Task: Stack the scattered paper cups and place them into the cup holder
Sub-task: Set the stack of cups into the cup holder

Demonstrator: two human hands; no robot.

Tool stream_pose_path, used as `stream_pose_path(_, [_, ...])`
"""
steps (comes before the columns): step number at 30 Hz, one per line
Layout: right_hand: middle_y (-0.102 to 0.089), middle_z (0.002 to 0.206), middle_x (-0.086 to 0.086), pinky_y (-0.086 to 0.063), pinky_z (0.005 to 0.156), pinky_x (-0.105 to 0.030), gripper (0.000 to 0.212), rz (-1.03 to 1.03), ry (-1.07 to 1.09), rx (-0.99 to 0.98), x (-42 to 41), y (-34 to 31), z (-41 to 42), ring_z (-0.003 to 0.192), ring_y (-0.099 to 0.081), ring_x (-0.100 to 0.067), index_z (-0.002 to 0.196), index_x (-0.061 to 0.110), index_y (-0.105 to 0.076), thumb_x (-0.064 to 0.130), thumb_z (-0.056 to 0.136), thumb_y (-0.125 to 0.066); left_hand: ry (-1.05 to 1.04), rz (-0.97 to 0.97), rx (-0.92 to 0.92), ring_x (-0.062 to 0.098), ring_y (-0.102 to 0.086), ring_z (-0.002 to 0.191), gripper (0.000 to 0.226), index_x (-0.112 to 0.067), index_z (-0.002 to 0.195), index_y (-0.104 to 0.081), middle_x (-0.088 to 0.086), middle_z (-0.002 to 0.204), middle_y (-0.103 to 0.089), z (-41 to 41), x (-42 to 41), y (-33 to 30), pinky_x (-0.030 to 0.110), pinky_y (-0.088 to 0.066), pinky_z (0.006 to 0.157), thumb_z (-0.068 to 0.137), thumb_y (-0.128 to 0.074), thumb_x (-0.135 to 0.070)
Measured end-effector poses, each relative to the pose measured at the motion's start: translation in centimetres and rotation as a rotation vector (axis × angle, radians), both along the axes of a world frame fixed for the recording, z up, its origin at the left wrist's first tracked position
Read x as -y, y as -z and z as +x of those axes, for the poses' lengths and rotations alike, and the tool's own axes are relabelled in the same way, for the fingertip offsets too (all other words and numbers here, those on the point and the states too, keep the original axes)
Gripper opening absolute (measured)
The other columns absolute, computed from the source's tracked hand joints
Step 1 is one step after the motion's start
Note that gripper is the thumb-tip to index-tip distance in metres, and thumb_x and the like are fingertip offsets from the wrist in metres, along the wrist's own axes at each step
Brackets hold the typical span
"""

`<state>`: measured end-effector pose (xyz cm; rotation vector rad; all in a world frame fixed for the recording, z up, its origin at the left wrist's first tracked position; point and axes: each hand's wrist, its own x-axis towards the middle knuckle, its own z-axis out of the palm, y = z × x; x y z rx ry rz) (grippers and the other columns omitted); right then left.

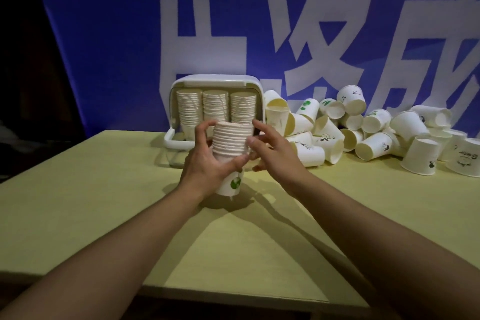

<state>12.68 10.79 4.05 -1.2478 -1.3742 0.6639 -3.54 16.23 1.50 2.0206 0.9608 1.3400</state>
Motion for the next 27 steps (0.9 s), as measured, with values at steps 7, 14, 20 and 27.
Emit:
stream_pose_path(7, [-0.062,0.088,-0.009,-0.052,0.060,-0.038,0.028,-0.195,-0.119,-0.306,-2.7,5.2,-3.5,0.062,-0.055,-0.019,0.127,0.015,-0.060,0.014,0.099,-0.055,-0.243,0.045,0.093,0.018,-0.066,0.098,0.089,-0.045,0.135,-0.021,-0.002,0.123,-0.057,-4.2,-4.1,-4.2,0.039,-0.059,0.081,0.072,-0.082,-0.051])
stream_pose_path(14, [-0.058,0.089,-0.011,-0.050,0.065,-0.041,0.022,-0.242,-0.171,-0.408,-3.4,6.1,-2.5,0.059,-0.054,-0.017,0.120,0.013,-0.063,0.012,0.101,-0.053,-0.370,0.131,0.153,0.016,-0.061,0.106,0.085,-0.031,0.139,-0.025,-0.010,0.127,-0.045,-3.1,-8.0,-6.8,0.031,-0.055,0.079,0.078,-0.083,-0.038])
stream_pose_path(20, [-0.058,0.085,-0.010,-0.050,0.067,-0.041,0.020,-0.240,-0.203,-0.400,-3.9,6.4,-2.4,0.060,-0.054,-0.017,0.114,0.013,-0.066,0.011,0.101,-0.052,-0.508,0.036,0.089,0.023,-0.060,0.110,0.083,-0.035,0.134,-0.025,-0.006,0.134,-0.052,-2.0,-10.5,-3.9,0.044,-0.055,0.088,0.075,-0.084,-0.039])
stream_pose_path(27, [-0.058,0.083,-0.009,-0.051,0.064,-0.041,0.019,-0.229,-0.207,-0.375,-4.0,6.4,-2.4,0.061,-0.053,-0.019,0.111,0.013,-0.068,0.010,0.101,-0.052,-0.631,-0.164,0.000,0.032,-0.060,0.111,0.082,-0.043,0.123,-0.020,0.001,0.129,-0.059,-1.6,-12.2,-0.5,0.054,-0.047,0.099,0.072,-0.084,-0.041])
